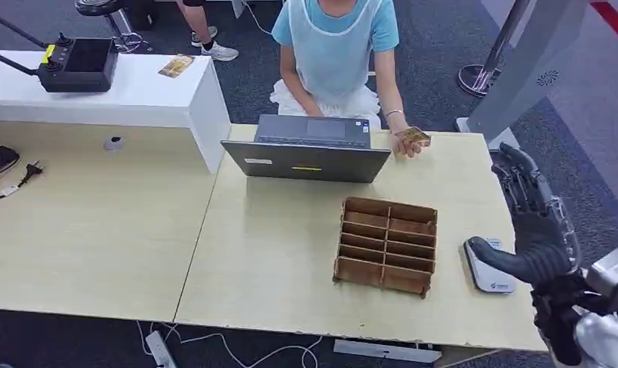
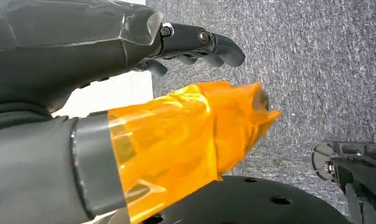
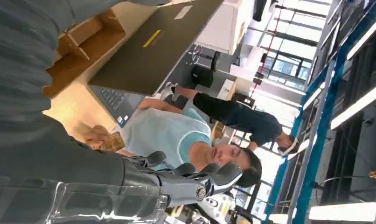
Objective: Pass the card to the sensor for recognition and then transmit it.
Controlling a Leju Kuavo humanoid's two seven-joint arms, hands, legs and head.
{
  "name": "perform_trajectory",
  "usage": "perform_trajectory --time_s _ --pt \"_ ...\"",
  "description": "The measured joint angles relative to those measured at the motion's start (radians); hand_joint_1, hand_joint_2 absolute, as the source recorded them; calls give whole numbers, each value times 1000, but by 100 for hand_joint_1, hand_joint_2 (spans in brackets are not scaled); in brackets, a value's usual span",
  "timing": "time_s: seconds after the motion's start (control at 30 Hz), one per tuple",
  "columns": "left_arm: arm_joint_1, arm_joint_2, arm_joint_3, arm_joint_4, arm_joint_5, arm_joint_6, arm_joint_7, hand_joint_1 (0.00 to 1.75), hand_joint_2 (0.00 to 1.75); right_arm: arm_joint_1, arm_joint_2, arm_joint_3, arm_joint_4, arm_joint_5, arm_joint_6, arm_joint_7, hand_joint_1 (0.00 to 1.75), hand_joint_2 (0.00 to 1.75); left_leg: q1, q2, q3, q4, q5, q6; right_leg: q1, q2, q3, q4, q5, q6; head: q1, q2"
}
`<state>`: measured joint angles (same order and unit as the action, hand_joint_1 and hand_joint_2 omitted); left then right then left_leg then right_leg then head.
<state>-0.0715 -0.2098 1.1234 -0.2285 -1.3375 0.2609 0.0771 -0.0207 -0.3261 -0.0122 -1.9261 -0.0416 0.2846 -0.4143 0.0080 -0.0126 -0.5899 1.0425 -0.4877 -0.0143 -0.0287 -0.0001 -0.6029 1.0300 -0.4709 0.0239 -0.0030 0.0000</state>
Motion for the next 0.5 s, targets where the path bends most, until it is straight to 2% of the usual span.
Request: perform_trajectory --time_s 0.2,0.37,0.5 --pt "0 -6 0 0 -2 1 0 0 0 86 35 29 -42 35 -29 -27 0 175 0 0 0 0 0 0 0 1 0 0 0 0 0 0" --pt "0 -6 0 0 -15 -4 30 0 0 117 46 58 -39 136 -85 -2 0 175 0 1 0 0 0 0 0 1 0 0 0 0 0 0" --pt "0 -10 0 0 -18 -7 31 0 0 128 55 90 -29 188 -117 10 0 175 0 1 0 0 0 -1 0 1 0 0 0 0 0 0"
